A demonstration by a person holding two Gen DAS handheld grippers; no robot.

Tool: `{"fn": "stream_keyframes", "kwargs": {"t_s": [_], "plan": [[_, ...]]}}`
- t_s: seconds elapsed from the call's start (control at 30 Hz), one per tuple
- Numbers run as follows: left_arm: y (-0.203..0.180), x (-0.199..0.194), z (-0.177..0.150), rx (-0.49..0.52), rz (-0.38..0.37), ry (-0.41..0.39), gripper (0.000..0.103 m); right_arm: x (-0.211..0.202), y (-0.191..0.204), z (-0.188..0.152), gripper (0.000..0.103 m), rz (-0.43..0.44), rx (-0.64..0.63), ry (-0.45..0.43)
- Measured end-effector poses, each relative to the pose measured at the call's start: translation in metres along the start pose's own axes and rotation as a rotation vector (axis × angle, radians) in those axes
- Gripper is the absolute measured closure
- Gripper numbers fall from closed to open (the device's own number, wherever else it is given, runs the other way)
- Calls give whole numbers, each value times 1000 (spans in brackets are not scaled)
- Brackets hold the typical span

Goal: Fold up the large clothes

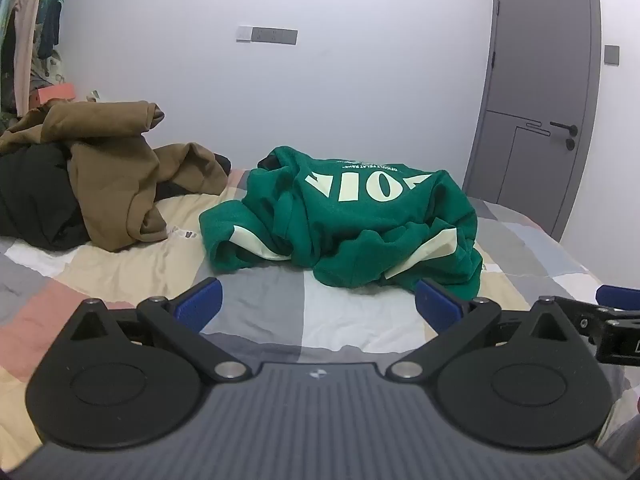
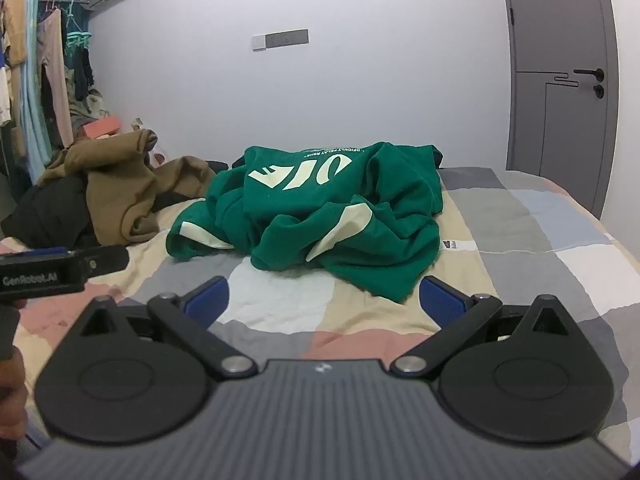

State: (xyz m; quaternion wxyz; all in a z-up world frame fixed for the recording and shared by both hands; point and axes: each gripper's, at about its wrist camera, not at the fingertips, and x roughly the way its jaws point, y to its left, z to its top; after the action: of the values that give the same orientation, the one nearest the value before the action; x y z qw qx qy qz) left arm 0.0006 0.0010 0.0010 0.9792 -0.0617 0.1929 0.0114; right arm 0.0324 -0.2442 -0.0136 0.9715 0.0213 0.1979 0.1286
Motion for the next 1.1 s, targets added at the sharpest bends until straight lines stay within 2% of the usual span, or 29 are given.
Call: {"fn": "stream_keyframes", "kwargs": {"t_s": [1.1], "plan": [[-2,1,-2,-5,-5,0,0,1,3,-2,0,-10,-2,1]]}}
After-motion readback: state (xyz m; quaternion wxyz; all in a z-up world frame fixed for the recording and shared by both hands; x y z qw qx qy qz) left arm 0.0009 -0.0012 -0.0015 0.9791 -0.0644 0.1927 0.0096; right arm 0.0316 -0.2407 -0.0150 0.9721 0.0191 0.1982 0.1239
